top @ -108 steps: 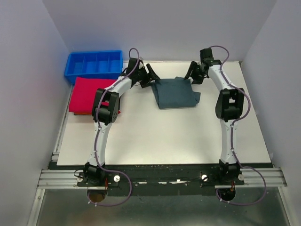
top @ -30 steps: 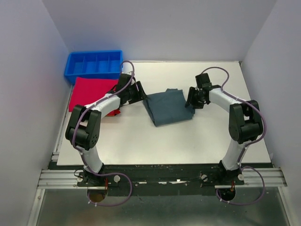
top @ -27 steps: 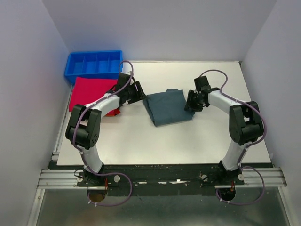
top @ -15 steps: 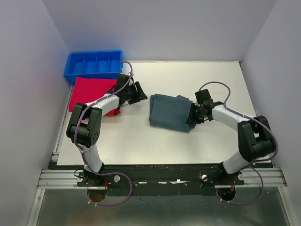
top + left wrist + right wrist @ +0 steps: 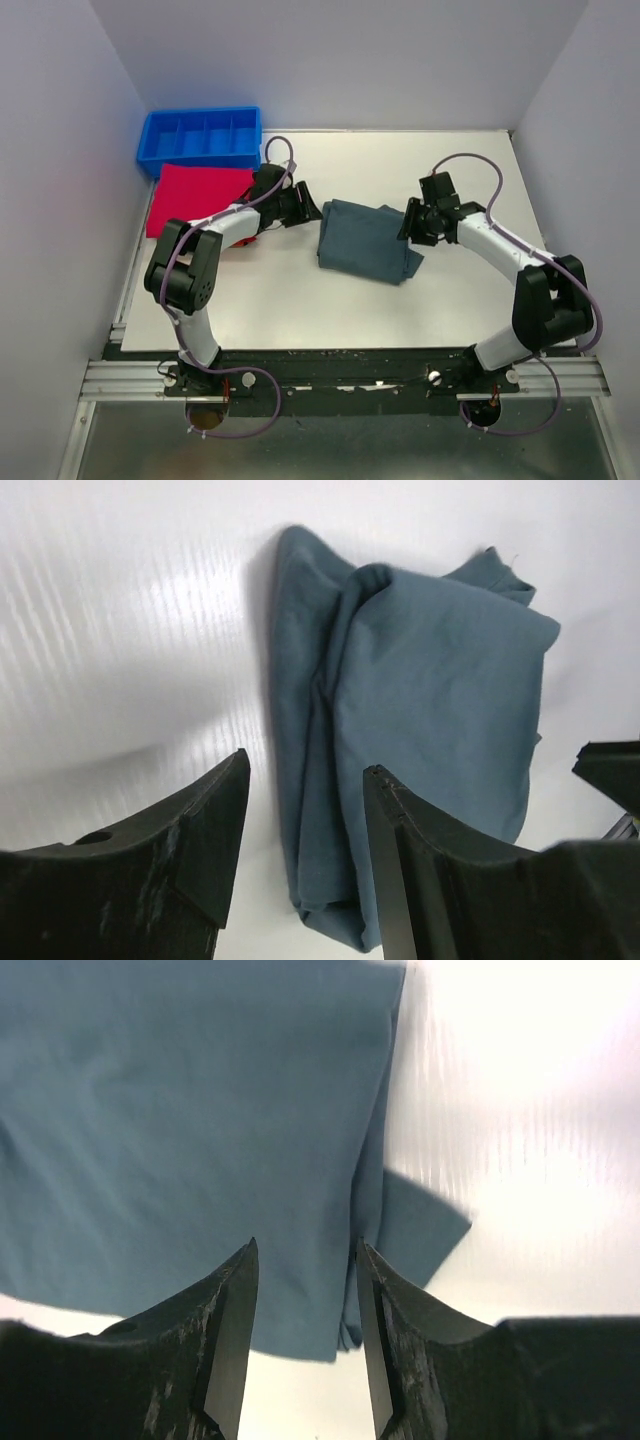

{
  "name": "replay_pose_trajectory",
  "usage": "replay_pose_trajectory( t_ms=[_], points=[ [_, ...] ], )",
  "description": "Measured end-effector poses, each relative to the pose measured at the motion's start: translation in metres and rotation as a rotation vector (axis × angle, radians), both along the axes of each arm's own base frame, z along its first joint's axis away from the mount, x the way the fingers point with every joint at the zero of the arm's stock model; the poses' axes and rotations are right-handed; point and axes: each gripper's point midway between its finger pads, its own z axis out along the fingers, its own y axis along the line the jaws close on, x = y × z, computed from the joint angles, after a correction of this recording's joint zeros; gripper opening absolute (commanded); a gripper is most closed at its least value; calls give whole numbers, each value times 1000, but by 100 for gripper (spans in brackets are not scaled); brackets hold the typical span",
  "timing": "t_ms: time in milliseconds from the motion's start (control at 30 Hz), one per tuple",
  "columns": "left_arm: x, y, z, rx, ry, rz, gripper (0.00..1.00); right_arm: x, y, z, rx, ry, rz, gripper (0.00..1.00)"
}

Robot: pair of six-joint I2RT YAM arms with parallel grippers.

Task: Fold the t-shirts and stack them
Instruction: Fold the long partially folded tshirt into a neat square

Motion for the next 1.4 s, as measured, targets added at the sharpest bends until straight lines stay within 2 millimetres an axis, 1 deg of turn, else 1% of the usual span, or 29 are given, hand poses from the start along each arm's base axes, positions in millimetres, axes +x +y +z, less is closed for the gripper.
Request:
replay_pose_trajectory(
  t_ms=[67, 133, 233, 300, 400, 500, 700, 767, 833, 867, 933, 967, 1167, 1267, 1333, 1367, 1400],
  points=[
    [8, -3, 10, -7, -35, -11, 60, 15, -2, 8, -9, -25, -19, 52],
    [17, -7, 19, -13, -68, -21, 60, 30, -3, 11, -24, -36, -35, 52],
    [35, -16, 30, -30, -117, -42, 61, 48, -5, 6, -51, -26, -56, 52],
    [45, -21, 32, -34, -136, -54, 62, 54, -7, -1, -70, -10, -66, 51],
    [56, -28, 30, -40, -149, -78, 61, 56, -12, -13, -95, 25, -82, 50],
    [60, -34, 22, -46, -139, -101, 61, 56, -17, -23, -109, 54, -91, 49],
    [65, -50, 5, -65, -111, -155, 61, 67, -23, -28, -113, 64, -110, 48],
    [65, -54, 1, -70, -103, -169, 56, 70, -25, -29, -113, 64, -116, 47],
    [65, -60, -1, -77, -100, -186, 49, 71, -27, -30, -113, 67, -120, 46],
    [65, -62, -1, -79, -101, -194, 45, 71, -27, -31, -114, 70, -121, 45],
    [65, -65, -1, -82, -103, -206, 32, 73, -28, -33, -114, 73, -122, 43],
    [64, -67, -1, -84, -103, -212, 27, 74, -28, -34, -113, 75, -120, 42],
    [64, -69, -3, -92, -98, -223, 7, 80, -23, -42, -103, 93, -104, 39],
    [64, -69, -3, -93, -98, -224, 0, 83, -22, -47, -104, 100, -99, 37],
    [64, -69, -3, -93, -98, -224, 0, 84, -22, -49, -104, 102, -97, 33],
    [64, -69, -3, -93, -98, -224, 0, 84, -22, -50, -103, 104, -97, 27],
    [64, -69, -2, -93, -100, -224, 0, 84, -22, -50, -102, 104, -96, 18]
  ],
)
